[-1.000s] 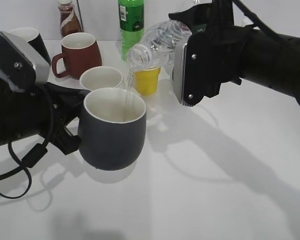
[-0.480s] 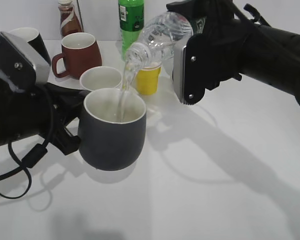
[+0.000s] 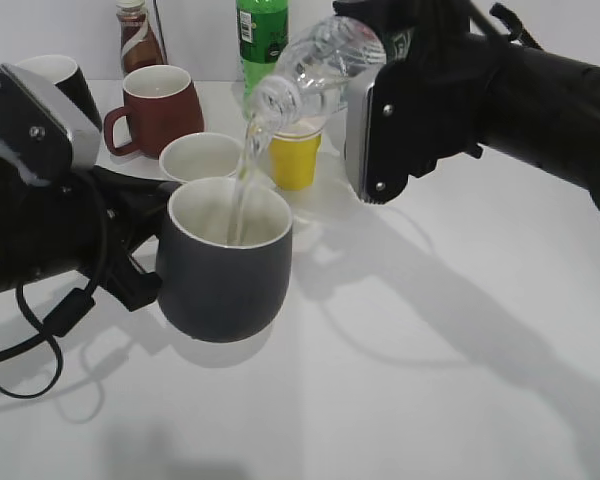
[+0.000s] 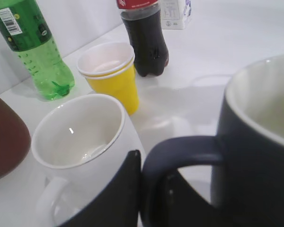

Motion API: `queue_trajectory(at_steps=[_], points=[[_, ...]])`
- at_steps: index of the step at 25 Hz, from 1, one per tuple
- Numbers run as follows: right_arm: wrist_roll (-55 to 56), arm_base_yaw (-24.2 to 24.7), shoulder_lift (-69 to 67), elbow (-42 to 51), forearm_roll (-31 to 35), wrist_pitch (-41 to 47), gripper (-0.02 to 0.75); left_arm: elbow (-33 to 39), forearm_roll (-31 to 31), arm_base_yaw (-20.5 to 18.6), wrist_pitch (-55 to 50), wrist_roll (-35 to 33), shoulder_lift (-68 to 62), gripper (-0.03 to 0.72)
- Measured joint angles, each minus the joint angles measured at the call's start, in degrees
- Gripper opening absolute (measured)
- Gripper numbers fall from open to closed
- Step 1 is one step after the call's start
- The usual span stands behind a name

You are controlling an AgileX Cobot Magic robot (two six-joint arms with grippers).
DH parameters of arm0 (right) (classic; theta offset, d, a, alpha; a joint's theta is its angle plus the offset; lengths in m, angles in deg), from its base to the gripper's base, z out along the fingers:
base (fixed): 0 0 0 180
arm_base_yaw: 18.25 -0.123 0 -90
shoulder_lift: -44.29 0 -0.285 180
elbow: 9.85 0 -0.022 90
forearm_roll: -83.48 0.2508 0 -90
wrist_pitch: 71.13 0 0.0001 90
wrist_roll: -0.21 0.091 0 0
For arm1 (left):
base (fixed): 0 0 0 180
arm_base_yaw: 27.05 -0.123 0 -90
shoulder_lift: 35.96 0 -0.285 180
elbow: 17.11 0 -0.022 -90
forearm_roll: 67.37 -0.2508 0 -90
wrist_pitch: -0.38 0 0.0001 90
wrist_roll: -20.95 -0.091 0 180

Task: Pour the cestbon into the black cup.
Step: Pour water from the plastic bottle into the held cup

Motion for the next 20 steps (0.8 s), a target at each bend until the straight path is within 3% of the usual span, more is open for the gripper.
queue_trajectory(at_steps=[6, 11, 14, 17, 20], points=[[17.78, 0.0, 0.0, 0.0, -3.68, 5.92, 0.477, 0.0, 0.0, 0.0, 1.39, 0.0, 0.0, 0.042], [51.4, 0.0, 0.0, 0.0, -17.76, 7.89, 0.477, 0.0, 1.09, 0.0, 4.21, 0.0, 0.0, 0.042], [73.11, 0.0, 0.05, 0.0, -19.63, 6.73, 0.477, 0.0, 4.27, -0.74, 7.96, -0.39, 0.0, 0.042], [85.29, 0.96, 0.59, 0.0, -17.97, 6.48, 0.477, 0.0, 8.39, -4.06, 12.94, -3.41, 0.0, 0.042], [92.21, 3.96, 0.7, 0.0, -16.41, 6.21, 0.477, 0.0, 12.86, -9.77, 16.9, -5.66, 0.0, 0.042]])
